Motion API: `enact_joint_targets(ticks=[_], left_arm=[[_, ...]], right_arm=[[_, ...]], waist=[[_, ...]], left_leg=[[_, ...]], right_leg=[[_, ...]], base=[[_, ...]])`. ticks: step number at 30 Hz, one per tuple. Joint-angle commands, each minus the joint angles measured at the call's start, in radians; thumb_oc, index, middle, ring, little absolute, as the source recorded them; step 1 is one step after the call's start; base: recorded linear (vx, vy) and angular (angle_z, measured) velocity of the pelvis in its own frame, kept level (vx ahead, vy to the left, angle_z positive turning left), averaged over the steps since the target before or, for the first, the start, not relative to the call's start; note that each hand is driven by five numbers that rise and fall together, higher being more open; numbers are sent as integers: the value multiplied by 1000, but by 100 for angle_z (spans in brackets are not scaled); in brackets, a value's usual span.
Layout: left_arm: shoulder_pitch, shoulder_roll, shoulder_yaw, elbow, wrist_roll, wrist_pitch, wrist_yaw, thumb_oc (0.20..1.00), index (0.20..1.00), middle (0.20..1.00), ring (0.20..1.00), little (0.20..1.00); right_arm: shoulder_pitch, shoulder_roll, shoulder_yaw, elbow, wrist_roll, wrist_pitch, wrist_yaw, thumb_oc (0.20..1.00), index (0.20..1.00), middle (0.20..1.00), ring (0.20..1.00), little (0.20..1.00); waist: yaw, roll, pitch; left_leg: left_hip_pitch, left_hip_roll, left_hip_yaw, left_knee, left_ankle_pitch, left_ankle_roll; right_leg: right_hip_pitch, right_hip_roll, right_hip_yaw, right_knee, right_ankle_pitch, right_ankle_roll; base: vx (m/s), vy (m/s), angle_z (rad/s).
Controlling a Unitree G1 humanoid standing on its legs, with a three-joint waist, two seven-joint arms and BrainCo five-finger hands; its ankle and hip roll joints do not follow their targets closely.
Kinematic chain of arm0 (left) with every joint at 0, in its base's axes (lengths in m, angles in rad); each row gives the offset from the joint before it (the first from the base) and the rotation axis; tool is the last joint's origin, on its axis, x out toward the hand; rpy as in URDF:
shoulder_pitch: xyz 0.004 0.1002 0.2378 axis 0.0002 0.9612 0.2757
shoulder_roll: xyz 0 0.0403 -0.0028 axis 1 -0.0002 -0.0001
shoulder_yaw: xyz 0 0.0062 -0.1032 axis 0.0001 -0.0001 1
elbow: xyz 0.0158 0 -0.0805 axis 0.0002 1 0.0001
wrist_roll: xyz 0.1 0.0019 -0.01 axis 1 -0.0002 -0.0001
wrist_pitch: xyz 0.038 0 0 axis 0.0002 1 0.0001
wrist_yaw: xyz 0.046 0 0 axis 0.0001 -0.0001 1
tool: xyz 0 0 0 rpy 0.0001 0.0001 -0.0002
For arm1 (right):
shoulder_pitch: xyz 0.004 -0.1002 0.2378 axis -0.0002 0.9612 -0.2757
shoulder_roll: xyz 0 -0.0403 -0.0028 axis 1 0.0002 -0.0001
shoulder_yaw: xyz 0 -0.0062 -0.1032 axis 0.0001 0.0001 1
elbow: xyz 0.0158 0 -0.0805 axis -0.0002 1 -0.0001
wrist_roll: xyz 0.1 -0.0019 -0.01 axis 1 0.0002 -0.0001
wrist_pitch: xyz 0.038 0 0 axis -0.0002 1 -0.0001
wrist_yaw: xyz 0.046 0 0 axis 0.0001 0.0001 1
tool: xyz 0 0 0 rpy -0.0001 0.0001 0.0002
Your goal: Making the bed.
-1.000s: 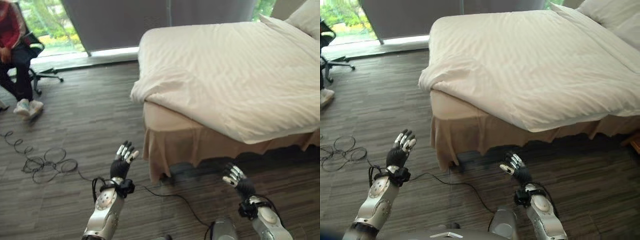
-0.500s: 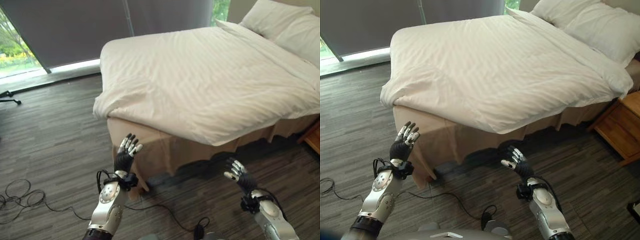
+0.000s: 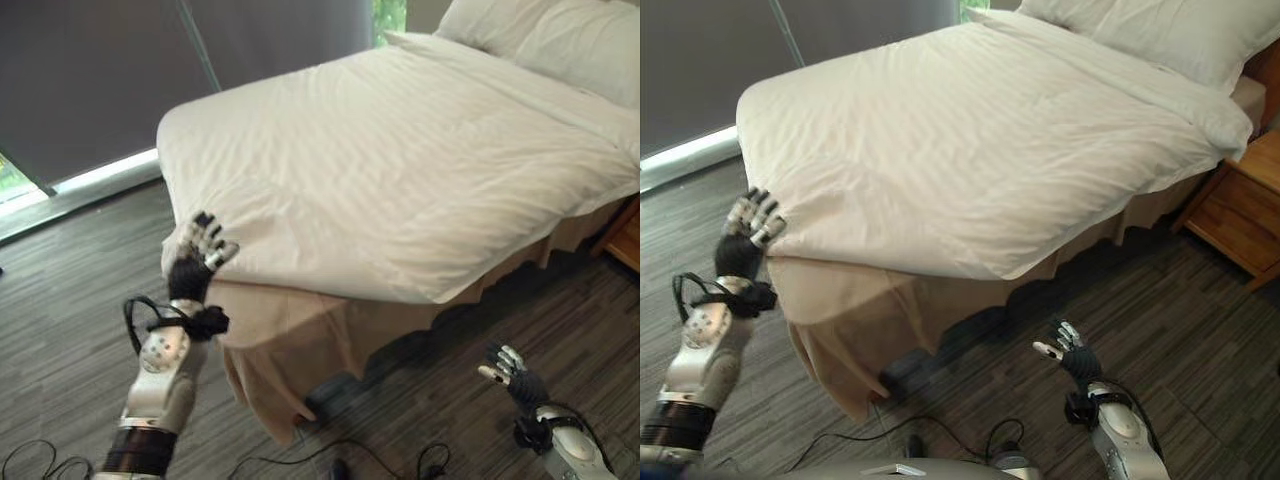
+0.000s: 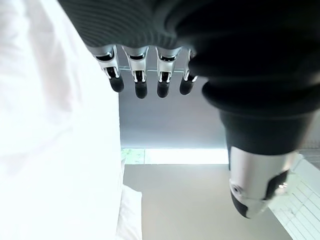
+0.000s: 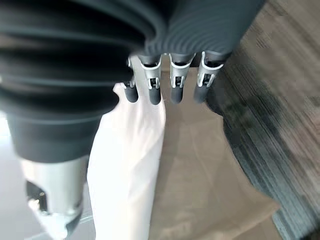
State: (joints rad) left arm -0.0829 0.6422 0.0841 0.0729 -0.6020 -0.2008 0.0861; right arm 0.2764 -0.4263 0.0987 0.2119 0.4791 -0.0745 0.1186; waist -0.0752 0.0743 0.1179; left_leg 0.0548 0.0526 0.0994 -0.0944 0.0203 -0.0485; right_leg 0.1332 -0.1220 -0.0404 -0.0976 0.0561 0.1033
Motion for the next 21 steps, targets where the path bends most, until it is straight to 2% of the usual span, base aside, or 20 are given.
enact_joint_targets(ticks=[1,4,5,6,9,10,11,13,14,15,17,18,19,20,21], left_arm=[[-11,158,101,20,167,-54,38,1000,1000,1000,1000,1000],[-7,263,163,70,203,-53,51,1000,1000,1000,1000,1000],[-8,265,163,72,203,-54,51,1000,1000,1000,1000,1000],[-24,304,165,100,227,-46,61,1000,1000,1000,1000,1000],[-25,304,164,101,227,-46,61,1000,1000,1000,1000,1000],[-38,353,194,122,250,-47,81,1000,1000,1000,1000,1000],[-49,367,197,130,253,-50,89,1000,1000,1000,1000,1000],[-65,356,186,126,230,-54,90,1000,1000,1000,1000,1000],[-83,351,171,136,212,-59,89,1000,1000,1000,1000,1000],[-94,358,150,144,205,-63,86,1000,1000,1000,1000,1000],[-120,365,127,153,198,-67,82,1000,1000,1000,1000,1000],[-118,374,132,153,207,-73,98,1000,1000,1000,1000,1000],[-116,375,134,151,208,-73,99,1000,1000,1000,1000,1000],[-98,376,157,149,210,-66,101,1000,1000,1000,1000,1000],[-97,376,158,148,210,-65,101,1000,1000,1000,1000,1000]], right_arm=[[-57,4,28,-39,-5,-41,56,1000,1000,1000,1000,1000],[-44,7,35,-47,0,-28,93,1000,1000,1000,1000,1000],[-44,8,35,-47,0,-28,93,1000,1000,1000,1000,1000],[-42,8,36,-50,0,-22,101,1000,1000,1000,1000,1000],[-42,8,36,-50,0,-22,101,1000,1000,1000,1000,1000],[-38,13,38,-39,-5,-14,111,1000,1000,1000,1000,1000],[-47,14,48,-32,-15,-12,118,1000,1000,1000,1000,1000],[-70,8,65,-26,-27,-12,121,1000,1000,1000,1000,1000],[-84,4,72,-21,-27,-14,120,1000,1000,1000,1000,1000],[-91,0,76,-13,-29,-18,112,1000,1000,1000,1000,1000],[-100,3,80,-11,-17,-21,107,1000,1000,1000,1000,1000],[-92,2,82,-13,-12,-33,100,1000,1000,1000,1000,1000],[-92,2,84,-13,-12,-33,100,1000,1000,1000,1000,1000],[-95,0,85,-20,-19,-33,103,1000,1000,1000,1000,1000],[-95,0,85,-20,-19,-32,103,1000,1000,1000,1000,1000]], waist=[[36,-43,-38],[45,-53,-38],[45,-54,-38],[46,-57,-38],[47,-57,-38],[57,-70,-33],[65,-80,-30],[68,-80,-1],[65,-74,16],[43,-66,30],[32,-54,34],[54,-73,38],[50,-74,39],[63,-84,41],[62,-84,42]], left_leg=[[-1,37,-16,7,43,-19],[-9,25,-10,7,32,-10],[-9,24,-10,7,32,-9],[-12,21,-9,7,29,-7],[-13,21,-8,7,29,-7],[-18,14,-6,7,20,1],[-21,7,-7,7,10,12],[-19,3,-11,7,8,26],[-22,7,-20,9,15,30],[-19,13,-61,17,11,32],[-16,27,-96,17,14,25],[-24,32,-114,30,13,11],[-24,30,-118,32,12,11],[-19,39,-111,31,18,6],[-18,39,-111,31,18,6]], right_leg=[[-29,-27,24,43,-52,39],[-36,-40,28,39,-43,53],[-36,-41,28,39,-43,54],[-40,-45,27,39,-41,58],[-40,-45,27,39,-41,58],[-51,-53,22,46,-32,70],[-85,-59,25,109,-27,83],[-171,-53,52,269,32,105],[-216,-35,92,362,49,116],[-238,20,177,396,32,112],[-252,80,259,305,-50,70],[-224,48,218,176,-43,52],[-217,45,214,168,-40,52],[-212,35,172,166,-42,45],[-212,35,172,166,-42,45]], base=[[34,79,1],[44,86,0],[36,54,-2],[0,0,0],[26,29,5],[76,104,-2],[57,114,-5],[-81,49,-11],[-62,-6,-9],[7,-16,3],[111,-98,47],[102,-151,65],[57,-177,56],[10,-44,31],[8,-47,37]])
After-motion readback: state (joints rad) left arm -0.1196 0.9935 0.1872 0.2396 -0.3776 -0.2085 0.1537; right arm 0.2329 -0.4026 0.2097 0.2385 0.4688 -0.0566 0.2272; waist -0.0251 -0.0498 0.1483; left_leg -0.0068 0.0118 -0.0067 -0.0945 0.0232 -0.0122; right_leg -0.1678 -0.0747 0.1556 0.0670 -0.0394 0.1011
